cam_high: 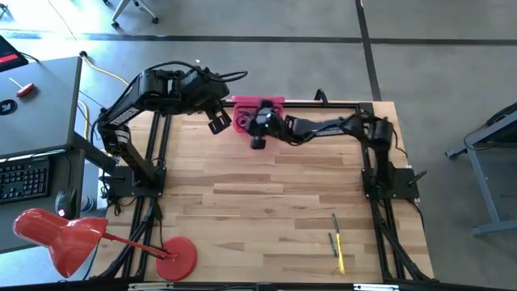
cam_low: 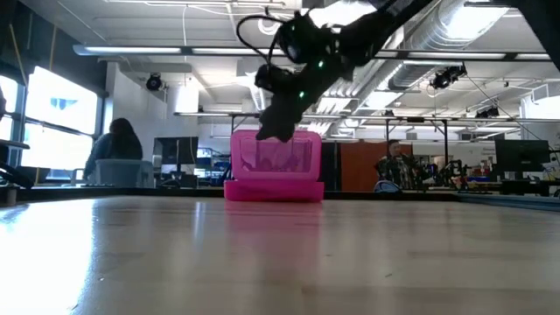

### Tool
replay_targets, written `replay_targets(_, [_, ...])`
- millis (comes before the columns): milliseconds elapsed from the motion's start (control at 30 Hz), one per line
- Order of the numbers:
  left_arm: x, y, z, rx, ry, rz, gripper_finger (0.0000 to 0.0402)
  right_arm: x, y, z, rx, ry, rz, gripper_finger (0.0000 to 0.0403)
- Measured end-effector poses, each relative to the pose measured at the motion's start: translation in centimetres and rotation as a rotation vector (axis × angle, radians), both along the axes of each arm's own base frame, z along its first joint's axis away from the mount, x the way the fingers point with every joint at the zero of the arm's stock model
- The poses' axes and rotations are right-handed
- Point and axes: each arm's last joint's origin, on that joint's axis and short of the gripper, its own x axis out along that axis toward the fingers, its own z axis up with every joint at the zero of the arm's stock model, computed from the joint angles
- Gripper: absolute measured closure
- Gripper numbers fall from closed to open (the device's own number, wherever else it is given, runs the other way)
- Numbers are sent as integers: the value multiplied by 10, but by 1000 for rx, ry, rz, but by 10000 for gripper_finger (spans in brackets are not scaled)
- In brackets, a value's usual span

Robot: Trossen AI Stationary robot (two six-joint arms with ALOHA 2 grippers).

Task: Pick & place school supplies into a supply box
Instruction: Put the top green crayon into the pink supply box

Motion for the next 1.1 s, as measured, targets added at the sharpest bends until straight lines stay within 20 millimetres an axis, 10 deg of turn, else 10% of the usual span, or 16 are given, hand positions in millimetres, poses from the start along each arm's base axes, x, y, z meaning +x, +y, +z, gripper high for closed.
replay_targets(500, [1,-1,0,-51,-37,26,318,-144,185,69,663,109,-343,330])
replay_targets(800, [6,0,-3,-80,-65,62,318,-221,267,14,1065,276,-634,330])
replay_targets(1100, [20,1,-10,-136,-68,40,318,-244,280,-39,1079,410,-848,330])
